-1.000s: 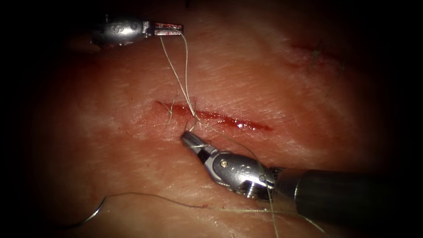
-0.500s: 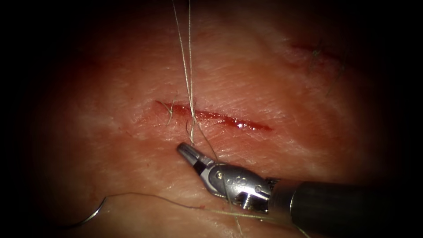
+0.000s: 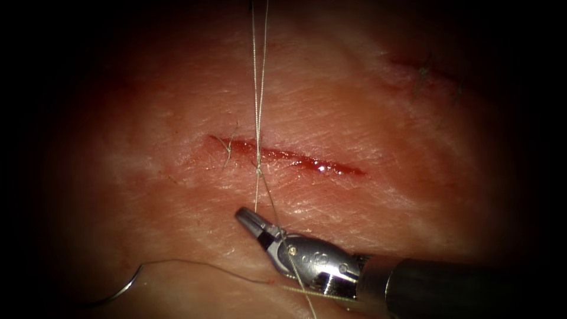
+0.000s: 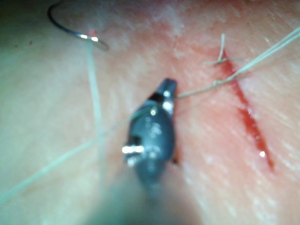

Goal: Wound Closure

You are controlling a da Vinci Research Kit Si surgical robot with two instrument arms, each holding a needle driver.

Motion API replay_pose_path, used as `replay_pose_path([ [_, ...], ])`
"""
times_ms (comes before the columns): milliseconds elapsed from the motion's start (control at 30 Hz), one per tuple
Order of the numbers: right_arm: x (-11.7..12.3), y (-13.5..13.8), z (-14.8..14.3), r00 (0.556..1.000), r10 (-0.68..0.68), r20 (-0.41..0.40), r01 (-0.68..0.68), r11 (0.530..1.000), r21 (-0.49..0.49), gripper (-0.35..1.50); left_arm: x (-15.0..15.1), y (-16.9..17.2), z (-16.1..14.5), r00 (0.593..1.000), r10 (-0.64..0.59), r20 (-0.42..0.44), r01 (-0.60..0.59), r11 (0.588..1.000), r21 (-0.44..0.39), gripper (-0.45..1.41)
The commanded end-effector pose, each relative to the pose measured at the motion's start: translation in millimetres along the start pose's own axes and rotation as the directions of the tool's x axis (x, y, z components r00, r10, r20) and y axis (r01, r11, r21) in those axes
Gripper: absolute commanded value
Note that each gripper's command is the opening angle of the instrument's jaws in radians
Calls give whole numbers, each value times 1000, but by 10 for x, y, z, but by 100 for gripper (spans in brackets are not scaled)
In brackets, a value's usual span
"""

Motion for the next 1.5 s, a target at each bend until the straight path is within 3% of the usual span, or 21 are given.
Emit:
replay_pose_path([
  [33,-5,-11,2,1000,0,2,0,1000,9,-35,-4,-7,8,1000,9,4,-9,1000,8,-45],
  [600,3,-55,-21,1000,-19,14,18,995,98,-35,-41,-34,48,997,50,66,-52,998,36,-45],
  [1033,-3,-67,-24,999,-33,24,29,989,144,-35,-47,-40,62,995,55,87,-60,997,54,-45],
  [1500,-8,-97,-34,998,-59,30,52,980,192,-35,-46,-42,62,994,59,88,-64,996,56,-45],
])
